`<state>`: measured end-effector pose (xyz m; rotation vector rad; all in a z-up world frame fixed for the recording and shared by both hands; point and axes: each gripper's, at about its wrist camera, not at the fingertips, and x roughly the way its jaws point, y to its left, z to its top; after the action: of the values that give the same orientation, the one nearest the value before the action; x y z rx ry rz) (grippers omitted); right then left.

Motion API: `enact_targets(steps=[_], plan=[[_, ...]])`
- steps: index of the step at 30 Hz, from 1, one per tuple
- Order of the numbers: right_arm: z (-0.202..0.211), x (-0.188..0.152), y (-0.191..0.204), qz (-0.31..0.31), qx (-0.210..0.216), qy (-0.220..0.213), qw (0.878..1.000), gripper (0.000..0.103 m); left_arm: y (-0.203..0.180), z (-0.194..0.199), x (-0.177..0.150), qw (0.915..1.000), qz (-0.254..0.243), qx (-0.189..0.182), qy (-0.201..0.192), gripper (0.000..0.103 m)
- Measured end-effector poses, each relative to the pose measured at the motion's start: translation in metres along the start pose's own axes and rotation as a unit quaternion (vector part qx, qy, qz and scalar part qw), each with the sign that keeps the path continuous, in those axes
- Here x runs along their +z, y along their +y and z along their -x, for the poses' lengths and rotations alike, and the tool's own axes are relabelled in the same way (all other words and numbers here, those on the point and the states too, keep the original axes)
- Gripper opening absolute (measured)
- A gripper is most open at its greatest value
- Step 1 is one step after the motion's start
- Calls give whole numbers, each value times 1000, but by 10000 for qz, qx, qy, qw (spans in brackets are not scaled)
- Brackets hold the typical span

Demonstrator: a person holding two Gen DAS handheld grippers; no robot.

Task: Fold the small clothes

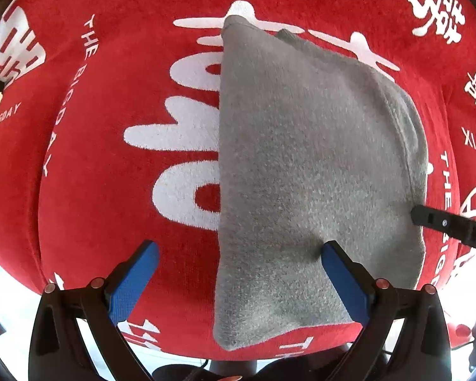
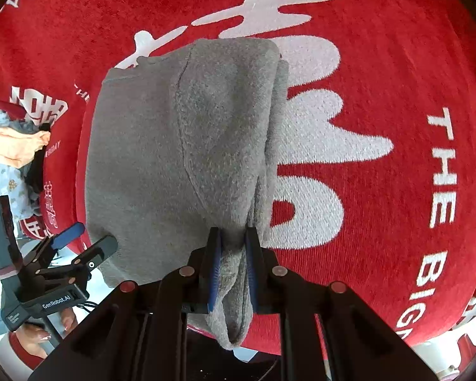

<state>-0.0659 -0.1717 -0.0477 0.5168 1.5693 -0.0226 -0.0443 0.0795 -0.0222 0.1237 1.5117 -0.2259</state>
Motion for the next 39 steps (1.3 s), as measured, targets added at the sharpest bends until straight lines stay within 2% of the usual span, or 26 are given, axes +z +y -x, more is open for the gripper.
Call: enact_targets(steps=[5,10,15,16,17,19,24,29,32,39], plan=[[3,-9,-3,-102,22,-2,9999,19,4,-2,2,9999,118,19,115,102],[5,-11,-6,-213,13,-30,9998,21,1,-3,0,9997,-13,114,215,102],[17,-15,-6,-322,-1,-239,9992,23,0,3,-3,9996,-103,133,215,102],[19,-16,-6,-346,-9,-251,9991,29,0,4,-4,9996,-121,130,231,102],[22,-19,-6,-391,-34,-242,9989,42,0,4,-5,9995,-142,139,248,102],[25,-24,-7,-453,-93,-228,9987,56,0,6,-7,9993,-179,186,282,103],[29,-40,-1,-519,-269,-91,9982,58,-4,15,-15,9985,-320,315,328,103],[34,-57,15,-437,-485,-31,9979,74,-6,41,-20,9985,-393,346,170,102],[42,-61,29,-321,-610,-88,9976,80,-8,57,-21,9980,-451,421,93,102],[72,-62,62,87,-902,-451,9949,84,-5,91,-23,9985,-444,326,-74,102]])
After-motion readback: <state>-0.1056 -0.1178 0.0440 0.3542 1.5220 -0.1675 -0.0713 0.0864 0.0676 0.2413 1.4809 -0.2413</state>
